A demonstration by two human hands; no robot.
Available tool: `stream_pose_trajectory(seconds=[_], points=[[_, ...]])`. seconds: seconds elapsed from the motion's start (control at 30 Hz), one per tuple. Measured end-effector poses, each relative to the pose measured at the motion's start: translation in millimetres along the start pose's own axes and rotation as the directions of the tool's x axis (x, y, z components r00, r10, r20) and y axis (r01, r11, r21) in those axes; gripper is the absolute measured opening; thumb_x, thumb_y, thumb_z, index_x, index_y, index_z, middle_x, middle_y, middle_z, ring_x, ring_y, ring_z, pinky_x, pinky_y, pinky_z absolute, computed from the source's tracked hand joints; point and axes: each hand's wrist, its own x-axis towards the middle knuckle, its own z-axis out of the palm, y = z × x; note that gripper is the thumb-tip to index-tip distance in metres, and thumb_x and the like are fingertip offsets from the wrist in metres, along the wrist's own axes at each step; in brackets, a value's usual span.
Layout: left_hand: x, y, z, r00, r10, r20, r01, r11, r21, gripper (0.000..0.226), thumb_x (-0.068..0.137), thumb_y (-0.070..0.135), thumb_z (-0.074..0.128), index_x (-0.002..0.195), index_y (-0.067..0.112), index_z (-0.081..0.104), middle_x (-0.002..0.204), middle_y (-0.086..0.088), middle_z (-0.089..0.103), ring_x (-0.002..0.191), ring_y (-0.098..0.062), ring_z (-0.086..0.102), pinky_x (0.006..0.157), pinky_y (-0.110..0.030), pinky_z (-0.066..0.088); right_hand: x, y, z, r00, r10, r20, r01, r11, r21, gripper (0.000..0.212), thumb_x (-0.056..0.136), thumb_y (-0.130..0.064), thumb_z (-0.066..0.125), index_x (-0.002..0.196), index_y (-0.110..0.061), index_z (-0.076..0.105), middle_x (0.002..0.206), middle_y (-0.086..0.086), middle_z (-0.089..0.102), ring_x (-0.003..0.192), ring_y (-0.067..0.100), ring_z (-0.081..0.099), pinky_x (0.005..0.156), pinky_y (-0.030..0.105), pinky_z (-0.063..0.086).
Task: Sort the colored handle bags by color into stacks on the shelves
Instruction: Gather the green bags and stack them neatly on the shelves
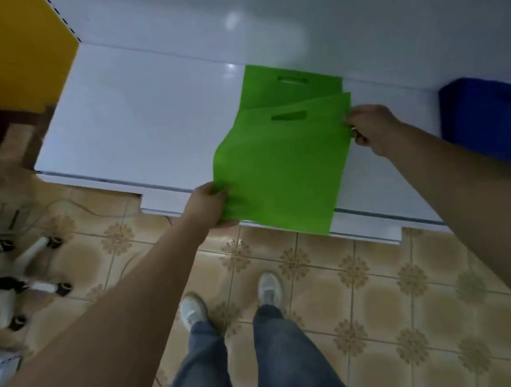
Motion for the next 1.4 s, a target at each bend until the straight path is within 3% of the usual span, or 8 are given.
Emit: stream_pose_trajectory(seconds=[0.23, 0.4, 0.53, 0.67, 0.87, 1.03, 1.23, 1.4], points=[[51, 34, 42, 0.995, 0.096, 0.003, -0.096, 0.995, 0.004, 0.028, 0.099, 0.0, 0.046, 0.126, 0.006, 0.052, 0.118, -0.014, 0.053, 0.089, -0.03, 0.062, 0.049, -0.035, 0.059, 17, 35, 13, 0.997, 0.079, -0.027, -0.082, 0.986, -0.144, 0.079, 0.091, -0.045, 0.059, 0.149, -0.003, 0.026, 0.143, 0.015, 0.044, 0.108, 0.02, 0.047, 0.092, 0.031, 0.044], [72, 34, 63, 0.993, 0.089, -0.083, -0.08, 0.991, 0.103, 0.049, 0.094, -0.007, 0.042, 0.141, 0.007, 0.041, 0.126, -0.009, 0.042, 0.103, -0.037, 0.055, 0.067, -0.04, 0.057, 14, 73, 28, 0.998, 0.051, -0.034, -0.058, 0.961, -0.271, 0.068, 0.093, -0.035, 0.059, 0.146, -0.004, 0.032, 0.147, 0.015, 0.039, 0.128, 0.03, 0.046, 0.095, 0.027, 0.039], [84, 34, 59, 0.93, 0.346, -0.128, -0.224, 0.805, 0.549, 0.051, 0.09, 0.01, 0.055, 0.139, 0.008, 0.043, 0.125, -0.016, 0.054, 0.109, -0.033, 0.056, 0.08, -0.038, 0.048, 18, 86, 32, 0.999, 0.023, -0.027, -0.032, 0.916, -0.401, 0.056, 0.093, -0.026, 0.056, 0.141, -0.004, 0.038, 0.14, 0.017, 0.041, 0.123, 0.032, 0.048, 0.086, 0.027, 0.039], [88, 30, 59, 0.9, 0.377, -0.221, -0.151, 0.743, 0.652, 0.077, 0.086, 0.034, 0.066, 0.15, 0.017, 0.027, 0.14, -0.015, 0.035, 0.13, -0.035, 0.034, 0.103, -0.047, 0.035, 18, 80, 36, 0.989, 0.087, -0.123, -0.132, 0.895, -0.426, 0.058, 0.089, -0.021, 0.057, 0.14, -0.004, 0.036, 0.139, 0.018, 0.038, 0.122, 0.035, 0.048, 0.096, 0.037, 0.046], [96, 25, 58, 0.914, 0.389, -0.11, -0.256, 0.768, 0.587, 0.065, 0.09, 0.027, 0.059, 0.149, 0.014, 0.036, 0.141, -0.015, 0.034, 0.133, -0.034, 0.032, 0.11, -0.042, 0.034, 26, 74, 44, 0.997, 0.077, -0.021, -0.08, 0.945, -0.316, 0.028, 0.086, -0.017, 0.056, 0.11, -0.004, 0.06, 0.112, 0.015, 0.063, 0.09, 0.024, 0.06, 0.057, 0.024, 0.045], [90, 36, 49, 0.908, 0.41, -0.081, -0.224, 0.641, 0.734, 0.066, 0.089, 0.039, 0.059, 0.15, 0.025, 0.034, 0.141, -0.013, 0.037, 0.13, -0.033, 0.035, 0.105, -0.045, 0.034, 15, 58, 52, 0.985, 0.072, -0.157, -0.144, 0.843, -0.518, 0.056, 0.087, -0.023, 0.055, 0.138, -0.008, 0.036, 0.137, 0.016, 0.038, 0.123, 0.035, 0.043, 0.099, 0.041, 0.043], [32, 25, 10, 0.871, 0.481, -0.103, -0.304, 0.691, 0.656, 0.069, 0.09, 0.04, 0.063, 0.15, 0.021, 0.035, 0.142, -0.015, 0.038, 0.13, -0.035, 0.036, 0.105, -0.044, 0.036, -28, -25, 92, 0.966, -0.251, -0.057, 0.177, 0.809, -0.56, 0.07, 0.095, -0.035, 0.048, 0.151, -0.004, 0.02, 0.15, 0.023, 0.028, 0.137, 0.038, 0.031, 0.111, 0.044, 0.031], [-35, 12, -58, 0.823, 0.545, -0.159, -0.378, 0.735, 0.563, 0.069, 0.092, 0.038, 0.06, 0.151, 0.016, 0.033, 0.143, -0.015, 0.04, 0.132, -0.032, 0.038, 0.106, -0.043, 0.037, -96, -115, 152, 0.831, -0.548, 0.1, 0.503, 0.662, -0.556, 0.067, 0.098, -0.039, 0.046, 0.151, -0.004, 0.025, 0.149, 0.023, 0.034, 0.136, 0.037, 0.034, 0.112, 0.038, 0.026]])
